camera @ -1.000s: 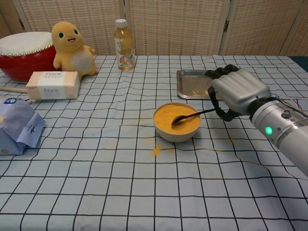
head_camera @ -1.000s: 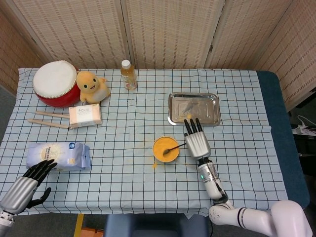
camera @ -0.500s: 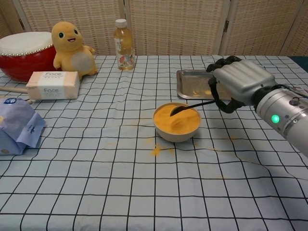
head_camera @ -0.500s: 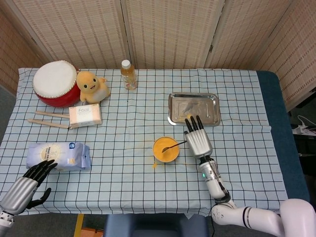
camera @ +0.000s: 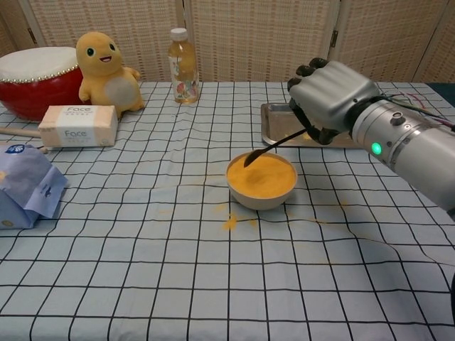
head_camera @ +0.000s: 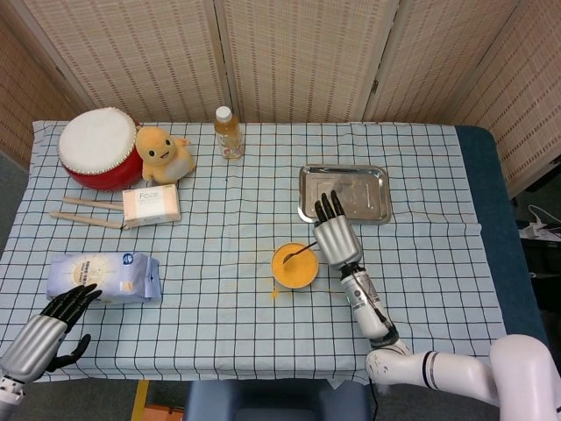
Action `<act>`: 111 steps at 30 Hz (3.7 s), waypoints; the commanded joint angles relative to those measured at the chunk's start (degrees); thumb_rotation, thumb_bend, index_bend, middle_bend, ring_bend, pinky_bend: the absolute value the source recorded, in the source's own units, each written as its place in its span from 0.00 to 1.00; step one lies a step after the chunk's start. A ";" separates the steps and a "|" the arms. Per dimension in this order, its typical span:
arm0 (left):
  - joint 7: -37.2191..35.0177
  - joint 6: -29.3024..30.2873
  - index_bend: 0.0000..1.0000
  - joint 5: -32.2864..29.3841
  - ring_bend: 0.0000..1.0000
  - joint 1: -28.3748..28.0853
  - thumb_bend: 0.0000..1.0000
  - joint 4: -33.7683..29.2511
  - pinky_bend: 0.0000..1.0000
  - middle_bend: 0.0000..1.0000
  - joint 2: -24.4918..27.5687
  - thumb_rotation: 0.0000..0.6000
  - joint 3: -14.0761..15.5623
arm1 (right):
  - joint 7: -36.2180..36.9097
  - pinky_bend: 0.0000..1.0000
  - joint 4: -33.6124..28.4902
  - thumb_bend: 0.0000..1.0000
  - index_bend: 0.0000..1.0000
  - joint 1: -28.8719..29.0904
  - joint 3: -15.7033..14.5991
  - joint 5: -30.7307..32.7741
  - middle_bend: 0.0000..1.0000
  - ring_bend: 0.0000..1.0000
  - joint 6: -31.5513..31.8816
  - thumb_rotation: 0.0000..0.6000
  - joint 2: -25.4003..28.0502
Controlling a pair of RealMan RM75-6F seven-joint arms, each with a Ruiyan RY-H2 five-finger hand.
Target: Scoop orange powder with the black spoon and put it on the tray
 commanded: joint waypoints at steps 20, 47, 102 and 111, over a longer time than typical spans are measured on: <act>0.34 0.17 0.00 -0.21 0.00 0.13 0.50 -0.06 0.13 0.00 -0.11 1.00 -0.24 | -6.88 0.04 -10.70 0.82 0.93 2.33 -3.22 12.04 0.17 0.00 -2.69 1.00 7.26; -0.67 0.74 0.00 -0.04 0.00 0.22 0.50 0.32 0.13 0.00 0.19 1.00 -0.24 | -4.65 0.07 5.46 0.82 0.95 6.15 -4.64 5.53 0.18 0.00 -0.45 1.00 -3.00; -1.11 0.60 0.00 -0.30 0.00 0.31 0.50 -0.03 0.14 0.00 0.56 1.00 -0.26 | -7.98 0.07 0.64 0.83 0.95 6.33 -4.83 10.60 0.18 0.00 2.69 1.00 -1.42; -1.39 0.17 0.00 -1.33 0.00 0.28 0.50 0.12 0.14 0.00 0.62 1.00 -0.62 | -3.24 0.07 -5.45 0.83 0.96 4.52 -6.61 6.81 0.18 0.00 3.03 1.00 3.12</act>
